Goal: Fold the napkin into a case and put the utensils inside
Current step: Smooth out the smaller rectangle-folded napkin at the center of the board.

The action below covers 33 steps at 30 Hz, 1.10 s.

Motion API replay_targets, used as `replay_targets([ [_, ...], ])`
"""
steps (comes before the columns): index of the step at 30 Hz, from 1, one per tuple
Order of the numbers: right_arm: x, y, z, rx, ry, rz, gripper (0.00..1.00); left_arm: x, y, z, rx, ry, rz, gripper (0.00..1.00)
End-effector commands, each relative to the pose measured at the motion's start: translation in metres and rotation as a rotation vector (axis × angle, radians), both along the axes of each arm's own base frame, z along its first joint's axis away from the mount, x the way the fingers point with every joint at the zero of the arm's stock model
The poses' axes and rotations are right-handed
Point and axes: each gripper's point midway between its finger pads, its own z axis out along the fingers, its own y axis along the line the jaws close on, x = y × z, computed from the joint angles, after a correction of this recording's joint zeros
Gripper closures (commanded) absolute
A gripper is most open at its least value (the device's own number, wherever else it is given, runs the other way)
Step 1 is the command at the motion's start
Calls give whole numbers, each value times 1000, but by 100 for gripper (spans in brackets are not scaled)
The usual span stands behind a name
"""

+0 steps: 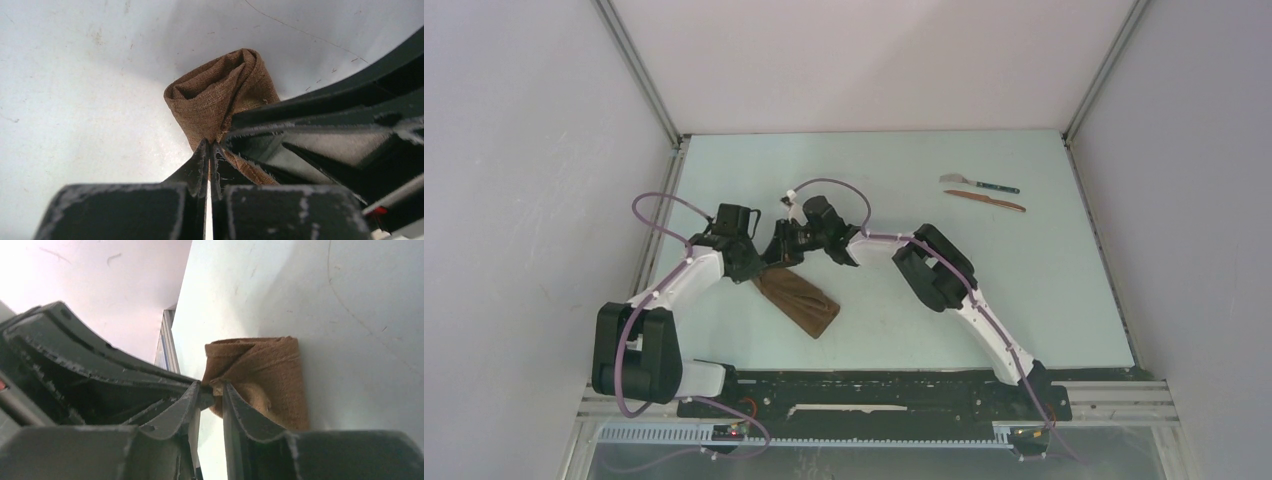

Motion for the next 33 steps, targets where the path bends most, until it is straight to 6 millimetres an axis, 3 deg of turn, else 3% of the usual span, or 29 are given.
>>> replay_targets([
  [1,-2,11,-6,-10,17,18,72,8,-2,11,-22,-43,11,100],
  [7,-16,18,-14,-15,35,37,88,8,0,10,-12,-47,21,100],
  [11,-33,27,-20,-34,37,55,89,12,-1,10,-17,-50,22,100],
  [14,-42,38,-32,-93,14,44,88,13,0,5,-8,-33,24,100],
  [17,-50,43,-62,-208,3,33,85,15,5,-5,5,3,37,100],
  [20,-56,42,-63,-171,59,49,77,14,10,-16,-13,50,76,100],
  [23,-62,41,-49,-116,88,83,72,20,6,-3,-50,4,80,99],
  [26,-65,37,-36,-88,91,95,66,18,5,20,-74,-82,86,77],
  [29,-61,30,-31,-72,105,92,65,4,17,39,-64,-136,110,60],
  [33,-52,20,-17,-42,99,78,66,-17,37,43,-109,-170,190,56],
])
